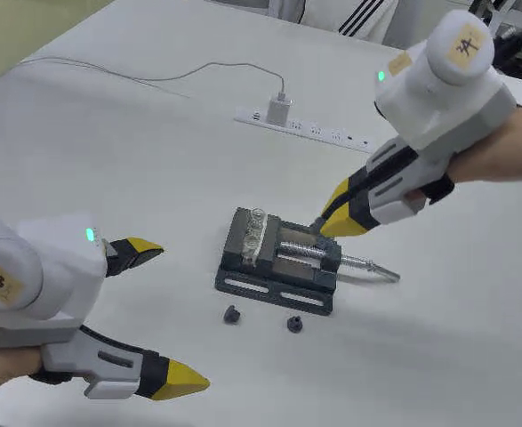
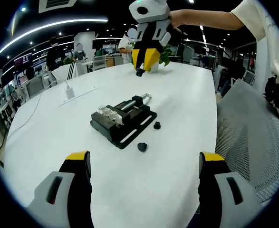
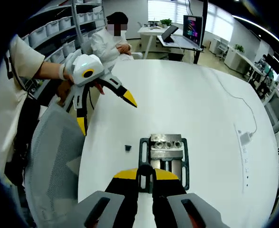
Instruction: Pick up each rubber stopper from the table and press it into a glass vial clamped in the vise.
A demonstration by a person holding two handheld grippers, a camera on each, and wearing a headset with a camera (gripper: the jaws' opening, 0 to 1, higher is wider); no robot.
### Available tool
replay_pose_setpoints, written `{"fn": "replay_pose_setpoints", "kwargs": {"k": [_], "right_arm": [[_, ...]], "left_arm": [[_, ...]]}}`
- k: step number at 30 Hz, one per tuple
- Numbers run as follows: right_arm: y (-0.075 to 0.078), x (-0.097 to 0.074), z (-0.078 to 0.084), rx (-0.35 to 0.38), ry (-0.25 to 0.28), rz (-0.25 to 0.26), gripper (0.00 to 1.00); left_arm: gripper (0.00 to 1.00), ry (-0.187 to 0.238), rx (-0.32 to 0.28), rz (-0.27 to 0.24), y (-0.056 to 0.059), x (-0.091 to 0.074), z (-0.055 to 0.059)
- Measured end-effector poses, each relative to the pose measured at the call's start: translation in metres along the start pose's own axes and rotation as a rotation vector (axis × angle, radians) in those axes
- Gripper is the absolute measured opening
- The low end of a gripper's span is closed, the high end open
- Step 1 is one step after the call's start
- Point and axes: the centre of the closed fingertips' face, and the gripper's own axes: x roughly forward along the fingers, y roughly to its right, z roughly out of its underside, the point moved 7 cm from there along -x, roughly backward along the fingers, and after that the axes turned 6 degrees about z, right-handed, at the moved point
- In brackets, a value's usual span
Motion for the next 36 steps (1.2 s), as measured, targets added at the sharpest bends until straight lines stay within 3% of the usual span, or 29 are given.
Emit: {"fn": "replay_pose_setpoints", "kwargs": {"k": [8, 16, 22, 30, 36], "right_arm": [[0.025, 0.011, -0.023, -0.087, -0.081, -0.015, 0.05], [0.044, 0.029, -0.032, -0.148, -0.178, -0.026, 0.05], [0.048, 0.037, -0.038, -0.177, -0.225, -0.044, 0.05], [0.06, 0.059, -0.048, -0.213, -0.299, -0.089, 0.05], [0.062, 0.073, -0.053, -0.232, -0.329, -0.119, 0.05]], "left_arm": [[0.94, -0.008, 0.009, -0.006, -0.002, 0.001, 0.002], [0.93, -0.013, 0.004, -0.001, -0.003, 0.002, 0.007], [0.93, -0.015, -0.003, 0.002, -0.004, 0.003, 0.011], [0.92, -0.015, -0.003, 0.0, -0.008, 0.002, 0.012], [0.92, -0.005, -0.01, -0.007, -0.01, 0.003, 0.013]]}}
